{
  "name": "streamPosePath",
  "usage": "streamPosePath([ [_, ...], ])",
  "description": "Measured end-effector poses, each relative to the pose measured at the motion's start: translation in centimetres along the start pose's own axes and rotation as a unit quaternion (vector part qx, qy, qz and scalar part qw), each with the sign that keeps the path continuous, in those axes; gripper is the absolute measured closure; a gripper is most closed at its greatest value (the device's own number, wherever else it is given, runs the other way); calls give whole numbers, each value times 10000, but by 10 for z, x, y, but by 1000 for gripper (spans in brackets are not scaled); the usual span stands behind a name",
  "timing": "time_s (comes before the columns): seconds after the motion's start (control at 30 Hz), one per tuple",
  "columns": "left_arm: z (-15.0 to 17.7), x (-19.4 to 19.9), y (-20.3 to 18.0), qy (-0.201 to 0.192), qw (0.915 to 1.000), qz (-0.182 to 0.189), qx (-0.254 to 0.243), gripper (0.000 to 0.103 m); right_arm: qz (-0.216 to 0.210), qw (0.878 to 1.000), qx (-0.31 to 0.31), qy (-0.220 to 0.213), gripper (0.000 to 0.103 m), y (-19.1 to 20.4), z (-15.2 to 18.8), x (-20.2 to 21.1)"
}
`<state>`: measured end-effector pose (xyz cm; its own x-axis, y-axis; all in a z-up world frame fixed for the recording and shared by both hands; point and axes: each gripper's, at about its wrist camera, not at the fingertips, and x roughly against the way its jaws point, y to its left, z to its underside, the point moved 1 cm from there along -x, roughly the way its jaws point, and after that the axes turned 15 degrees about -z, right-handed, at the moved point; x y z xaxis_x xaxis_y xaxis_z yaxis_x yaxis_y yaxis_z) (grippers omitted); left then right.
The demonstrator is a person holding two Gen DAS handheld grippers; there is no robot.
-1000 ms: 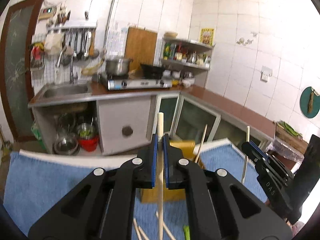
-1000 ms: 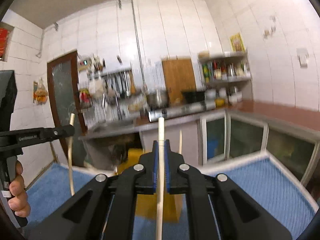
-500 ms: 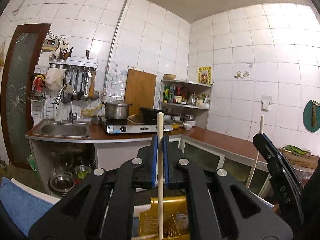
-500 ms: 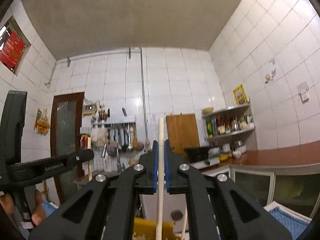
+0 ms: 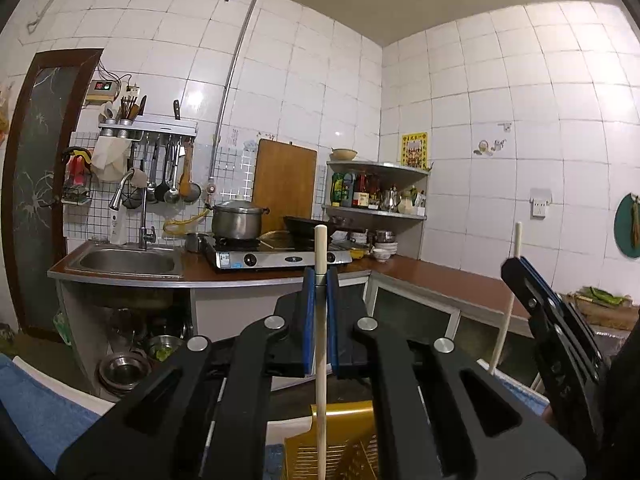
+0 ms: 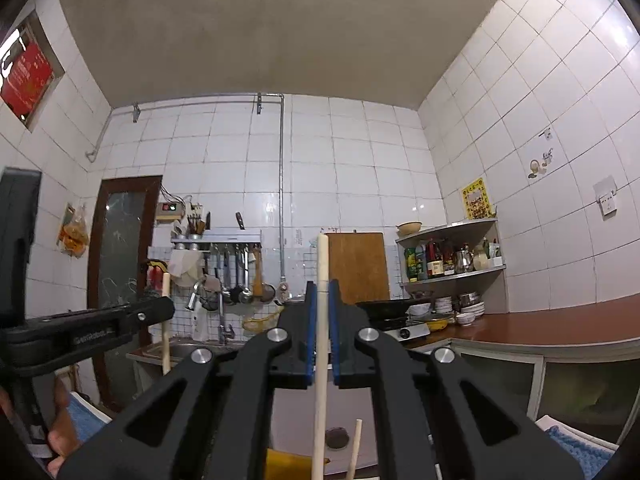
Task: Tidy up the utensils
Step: 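Carry the left tool's chopstick over the holder while the right tool carries its chopstick there, then drop the chopstick into the holder with the left tool while the right tool releases its chopstick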
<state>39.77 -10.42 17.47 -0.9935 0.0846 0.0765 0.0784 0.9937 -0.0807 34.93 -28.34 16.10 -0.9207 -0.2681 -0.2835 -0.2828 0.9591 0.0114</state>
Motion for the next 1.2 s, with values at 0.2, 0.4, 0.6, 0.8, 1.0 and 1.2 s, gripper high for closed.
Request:
streamPosePath([
  [0.2,22,-7,-4,158,9995,-24,-276,99,78,9996,-81,259,97,-8,23,-8],
  [0.4,46,-8,-6,273,9982,-37,-533,98,137,9981,-175,577,97,-15,48,-6],
  [0.6,55,-18,2,523,9975,-73,-477,98,109,9959,-155,887,97,-12,60,-3],
  [0.8,56,-24,11,798,9959,-130,-403,98,-31,9891,-380,1424,96,-13,63,3],
  [1.0,44,-5,22,863,9956,-179,-322,73,-37,9857,-468,1621,57,-12,50,19],
  [1.2,27,32,42,876,9945,-436,-371,45,-148,9803,-647,1860,56,-4,30,38],
])
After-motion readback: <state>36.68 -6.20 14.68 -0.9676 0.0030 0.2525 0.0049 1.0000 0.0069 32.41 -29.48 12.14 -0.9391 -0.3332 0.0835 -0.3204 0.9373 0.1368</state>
